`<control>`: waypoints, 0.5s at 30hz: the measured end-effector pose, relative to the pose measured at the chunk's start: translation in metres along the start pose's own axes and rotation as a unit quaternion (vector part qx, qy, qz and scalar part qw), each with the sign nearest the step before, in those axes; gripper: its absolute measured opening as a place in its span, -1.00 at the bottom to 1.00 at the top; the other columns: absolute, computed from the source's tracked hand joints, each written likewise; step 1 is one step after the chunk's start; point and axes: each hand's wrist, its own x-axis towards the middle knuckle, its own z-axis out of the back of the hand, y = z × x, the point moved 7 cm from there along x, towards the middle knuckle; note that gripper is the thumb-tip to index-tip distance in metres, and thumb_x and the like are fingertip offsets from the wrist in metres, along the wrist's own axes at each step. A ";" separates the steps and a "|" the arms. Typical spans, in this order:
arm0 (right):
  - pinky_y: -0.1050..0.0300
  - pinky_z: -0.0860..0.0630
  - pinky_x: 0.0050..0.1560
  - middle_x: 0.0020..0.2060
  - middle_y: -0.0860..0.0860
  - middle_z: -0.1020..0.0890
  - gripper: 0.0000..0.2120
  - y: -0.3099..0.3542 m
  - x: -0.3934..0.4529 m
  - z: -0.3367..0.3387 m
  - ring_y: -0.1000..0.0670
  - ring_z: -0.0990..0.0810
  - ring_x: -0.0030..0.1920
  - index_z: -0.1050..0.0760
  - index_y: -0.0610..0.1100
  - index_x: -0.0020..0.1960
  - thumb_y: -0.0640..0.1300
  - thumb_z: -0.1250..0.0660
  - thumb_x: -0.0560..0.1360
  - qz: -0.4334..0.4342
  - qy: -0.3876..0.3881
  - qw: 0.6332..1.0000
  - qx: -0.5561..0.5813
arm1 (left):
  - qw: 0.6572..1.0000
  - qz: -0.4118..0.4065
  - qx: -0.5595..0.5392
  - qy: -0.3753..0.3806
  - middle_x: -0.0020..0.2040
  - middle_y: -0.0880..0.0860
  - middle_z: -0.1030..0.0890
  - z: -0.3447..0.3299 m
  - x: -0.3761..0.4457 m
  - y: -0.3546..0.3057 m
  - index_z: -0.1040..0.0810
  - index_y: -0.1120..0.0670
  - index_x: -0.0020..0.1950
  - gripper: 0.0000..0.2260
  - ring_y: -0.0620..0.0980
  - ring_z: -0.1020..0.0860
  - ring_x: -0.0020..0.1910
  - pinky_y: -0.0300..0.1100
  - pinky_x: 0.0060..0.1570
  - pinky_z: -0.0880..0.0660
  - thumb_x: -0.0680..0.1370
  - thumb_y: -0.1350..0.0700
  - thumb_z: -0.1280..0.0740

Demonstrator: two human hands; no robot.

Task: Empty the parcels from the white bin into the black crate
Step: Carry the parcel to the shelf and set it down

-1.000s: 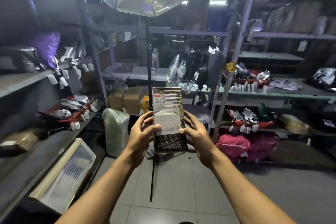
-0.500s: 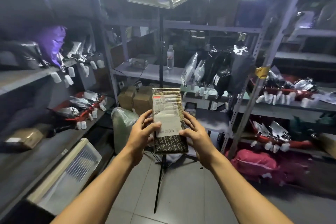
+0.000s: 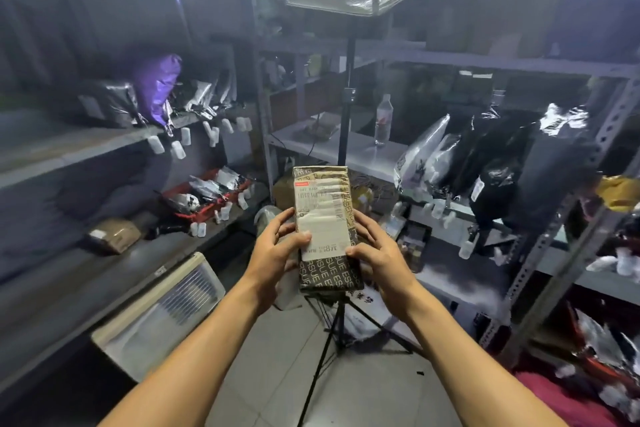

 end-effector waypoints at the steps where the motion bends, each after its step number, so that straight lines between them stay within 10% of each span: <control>1: 0.20 -0.62 -0.03 0.25 0.15 -0.62 -0.41 0.000 0.007 0.006 0.13 -0.64 0.17 -0.42 0.13 0.42 -0.34 -0.32 0.50 -0.002 0.010 1.000 -0.001 | 1.000 -0.001 -0.001 -0.012 0.24 0.07 -0.63 -0.004 0.005 0.002 -0.44 -0.02 0.44 -0.23 0.06 -0.65 0.19 0.05 0.05 -0.62 0.23 -0.03 -0.53; 7: 0.23 -0.62 -0.05 0.21 0.19 -0.64 -0.37 -0.007 0.042 0.021 0.15 -0.65 0.15 -0.44 0.14 0.39 -0.21 -0.34 0.35 -0.014 0.073 0.997 0.013 | 0.997 0.003 -0.010 -0.073 0.29 0.10 -0.60 -0.007 0.021 0.017 -0.43 0.00 0.45 -0.30 0.12 -0.63 0.21 0.24 0.17 -0.57 0.33 0.06 -0.53; 15: 0.06 -0.64 0.09 0.27 0.10 -0.62 -0.34 -0.020 0.079 0.012 0.06 -0.64 0.21 -0.43 0.09 0.43 -0.21 -0.35 0.34 -0.022 0.103 0.994 0.023 | 0.993 -0.011 0.017 -0.115 0.25 0.10 -0.61 0.009 0.042 0.014 -0.47 -0.03 0.41 -0.27 0.06 -0.64 0.18 -0.08 -0.07 -0.62 0.24 -0.02 -0.53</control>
